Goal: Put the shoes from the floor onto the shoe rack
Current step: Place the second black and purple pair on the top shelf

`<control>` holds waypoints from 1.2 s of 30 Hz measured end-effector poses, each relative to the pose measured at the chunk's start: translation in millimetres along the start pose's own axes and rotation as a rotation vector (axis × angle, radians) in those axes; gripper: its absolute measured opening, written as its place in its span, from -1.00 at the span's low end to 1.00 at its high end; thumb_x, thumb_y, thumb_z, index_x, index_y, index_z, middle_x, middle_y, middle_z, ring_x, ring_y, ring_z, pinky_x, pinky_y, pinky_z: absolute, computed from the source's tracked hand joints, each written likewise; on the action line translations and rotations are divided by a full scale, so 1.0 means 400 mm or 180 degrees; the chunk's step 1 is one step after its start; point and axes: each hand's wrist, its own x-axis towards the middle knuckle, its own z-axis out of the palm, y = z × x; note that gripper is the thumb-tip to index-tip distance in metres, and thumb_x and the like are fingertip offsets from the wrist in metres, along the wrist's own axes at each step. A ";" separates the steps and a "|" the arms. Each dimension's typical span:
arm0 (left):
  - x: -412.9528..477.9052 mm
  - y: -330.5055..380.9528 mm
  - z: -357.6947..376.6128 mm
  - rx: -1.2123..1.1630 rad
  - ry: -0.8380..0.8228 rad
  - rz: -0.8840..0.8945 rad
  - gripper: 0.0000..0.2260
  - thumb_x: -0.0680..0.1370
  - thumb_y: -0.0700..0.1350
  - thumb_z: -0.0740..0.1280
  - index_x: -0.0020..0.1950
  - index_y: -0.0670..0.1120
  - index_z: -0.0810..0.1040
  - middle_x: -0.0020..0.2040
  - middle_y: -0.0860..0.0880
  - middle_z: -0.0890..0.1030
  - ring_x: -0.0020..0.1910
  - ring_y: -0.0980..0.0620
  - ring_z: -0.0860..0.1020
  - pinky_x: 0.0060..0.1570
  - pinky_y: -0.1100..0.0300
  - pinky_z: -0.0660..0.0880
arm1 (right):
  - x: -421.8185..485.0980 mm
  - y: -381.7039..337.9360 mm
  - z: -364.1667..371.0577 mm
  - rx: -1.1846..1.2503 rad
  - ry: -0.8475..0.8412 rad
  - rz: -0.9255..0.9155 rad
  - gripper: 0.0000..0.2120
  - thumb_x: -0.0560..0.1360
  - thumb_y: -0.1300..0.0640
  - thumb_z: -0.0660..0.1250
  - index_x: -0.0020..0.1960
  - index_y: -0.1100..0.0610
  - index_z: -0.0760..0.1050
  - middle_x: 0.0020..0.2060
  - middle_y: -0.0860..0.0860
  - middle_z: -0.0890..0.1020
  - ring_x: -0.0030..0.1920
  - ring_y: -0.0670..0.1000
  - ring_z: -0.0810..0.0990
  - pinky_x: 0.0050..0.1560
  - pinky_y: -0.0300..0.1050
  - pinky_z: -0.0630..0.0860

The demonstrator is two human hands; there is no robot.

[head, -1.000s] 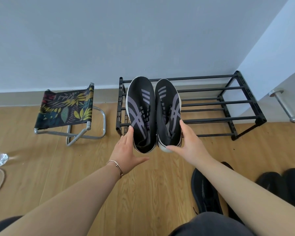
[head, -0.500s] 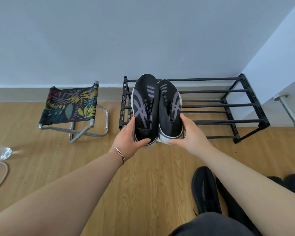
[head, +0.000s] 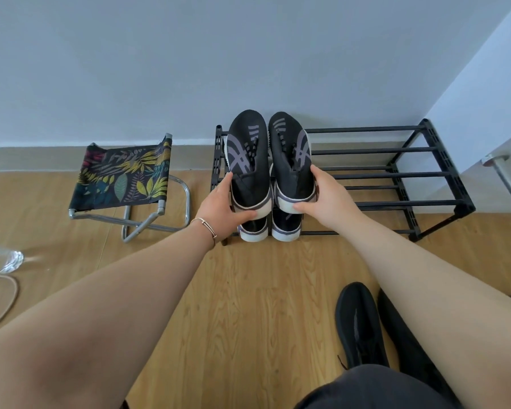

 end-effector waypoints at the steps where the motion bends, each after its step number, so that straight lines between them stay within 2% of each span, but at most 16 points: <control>1: 0.011 0.002 -0.003 -0.0072 -0.0007 0.0002 -0.13 0.39 0.11 0.57 0.59 0.08 0.20 0.46 0.06 0.49 0.37 0.01 0.49 0.18 0.18 0.46 | 0.010 -0.002 0.002 -0.0004 0.0008 0.0017 -0.18 0.38 0.00 0.55 0.54 0.00 0.26 0.43 -0.02 0.48 0.42 0.06 0.44 0.37 0.09 0.45; 3: 0.032 0.005 -0.011 -0.0156 -0.0047 0.0013 -0.21 0.39 0.07 0.57 0.54 0.11 0.27 0.39 0.10 0.53 0.27 0.06 0.53 0.12 0.22 0.49 | 0.025 -0.007 0.010 0.0036 0.0009 0.0059 -0.17 0.37 0.01 0.55 0.54 0.01 0.26 0.44 -0.02 0.48 0.41 0.07 0.45 0.37 0.13 0.46; 9: 0.067 0.000 -0.029 -0.0123 -0.0223 -0.0043 -0.19 0.41 0.04 0.57 0.56 0.11 0.25 0.37 0.09 0.55 0.21 0.08 0.52 0.02 0.30 0.38 | 0.034 -0.009 0.026 0.0005 0.0088 0.0102 -0.17 0.38 0.03 0.57 0.55 0.06 0.25 0.45 0.02 0.44 0.42 0.08 0.44 0.38 0.10 0.46; 12: 0.080 0.002 -0.040 -0.0080 -0.0269 -0.0075 -0.18 0.40 0.03 0.57 0.58 0.07 0.24 0.38 0.06 0.55 0.28 0.02 0.53 0.09 0.25 0.40 | 0.038 -0.012 0.024 -0.0028 0.0033 0.0097 -0.21 0.38 0.04 0.56 0.52 0.08 0.29 0.42 0.03 0.46 0.39 0.09 0.46 0.36 0.11 0.48; 14: 0.081 0.006 -0.044 -0.0052 -0.0280 -0.0098 -0.19 0.39 0.04 0.57 0.56 0.05 0.27 0.36 0.07 0.56 0.21 0.05 0.54 0.08 0.23 0.41 | 0.041 -0.018 0.022 -0.0085 0.0009 0.0096 -0.22 0.38 0.04 0.55 0.51 0.10 0.30 0.41 0.05 0.46 0.38 0.09 0.46 0.35 0.11 0.48; 18: 0.064 0.014 -0.042 0.0000 -0.0195 -0.0076 -0.32 0.38 0.04 0.58 0.44 0.10 0.38 0.16 0.19 0.56 0.03 0.14 0.50 -0.20 0.42 0.35 | 0.040 -0.029 0.019 -0.0189 0.0016 0.0143 -0.20 0.38 0.04 0.55 0.52 0.13 0.29 0.43 0.07 0.44 0.40 0.10 0.43 0.36 0.13 0.46; 21: 0.062 0.019 -0.042 0.0018 -0.0255 -0.0097 -0.34 0.39 0.02 0.57 0.42 0.11 0.37 0.20 0.15 0.57 0.03 0.13 0.51 -0.23 0.46 0.32 | 0.040 -0.036 0.022 -0.0221 0.0008 0.0198 -0.21 0.38 0.04 0.54 0.51 0.13 0.29 0.44 0.08 0.43 0.40 0.11 0.43 0.36 0.13 0.47; 23: 0.066 0.025 -0.045 0.0052 -0.0359 -0.0164 -0.32 0.40 0.01 0.57 0.45 0.09 0.33 0.28 0.08 0.58 0.08 0.09 0.54 -0.14 0.40 0.40 | 0.042 -0.043 0.023 -0.0277 -0.0015 0.0225 -0.20 0.39 0.05 0.54 0.52 0.14 0.26 0.45 0.09 0.41 0.41 0.13 0.43 0.36 0.10 0.47; 25: 0.070 0.033 -0.050 0.0199 -0.0442 -0.0200 -0.27 0.42 0.02 0.56 0.50 0.02 0.29 0.37 0.01 0.55 0.20 -0.01 0.58 0.01 0.25 0.50 | 0.045 -0.052 0.021 -0.0349 -0.0064 0.0245 -0.16 0.38 0.05 0.55 0.54 0.13 0.23 0.47 0.10 0.38 0.42 0.14 0.42 0.36 0.09 0.47; 27: 0.069 0.051 -0.059 0.0496 -0.0559 -0.0242 -0.21 0.46 0.04 0.53 0.57 -0.06 0.20 0.52 -0.06 0.42 0.34 -0.11 0.54 0.22 0.08 0.56 | 0.044 -0.062 0.017 -0.0449 -0.0116 0.0244 -0.13 0.38 0.04 0.55 0.55 0.12 0.18 0.49 0.10 0.34 0.41 0.16 0.43 0.33 0.09 0.49; 29: 0.060 0.072 -0.066 0.0920 -0.0600 -0.0219 -0.17 0.49 0.07 0.48 0.62 -0.09 0.11 0.60 -0.13 0.28 0.42 -0.16 0.47 0.30 -0.06 0.54 | 0.036 -0.075 0.015 -0.0686 -0.0114 0.0152 -0.08 0.40 0.04 0.53 0.60 0.12 0.09 0.55 0.10 0.26 0.43 0.18 0.40 0.32 0.09 0.49; 32: 0.029 0.100 -0.070 0.1662 -0.0400 0.0017 -0.10 0.54 0.13 0.41 0.66 -0.15 -0.05 0.67 -0.17 0.03 0.58 -0.18 0.24 0.48 -0.07 0.35 | 0.006 -0.098 0.007 -0.1361 -0.0006 -0.0116 -0.04 0.46 0.00 0.48 0.63 0.17 -0.03 0.60 0.15 0.17 0.53 0.19 0.26 0.41 0.13 0.41; 36: -0.010 0.136 -0.094 0.1926 -0.0076 0.0263 -0.10 0.57 0.14 0.35 0.65 -0.19 -0.13 0.67 -0.22 -0.05 0.65 -0.17 0.03 0.56 -0.05 0.10 | -0.059 -0.150 -0.026 -0.2145 0.0196 -0.0317 -0.16 0.53 -0.03 0.39 0.61 0.24 0.03 0.56 0.23 0.25 0.52 0.21 0.28 0.44 0.09 0.34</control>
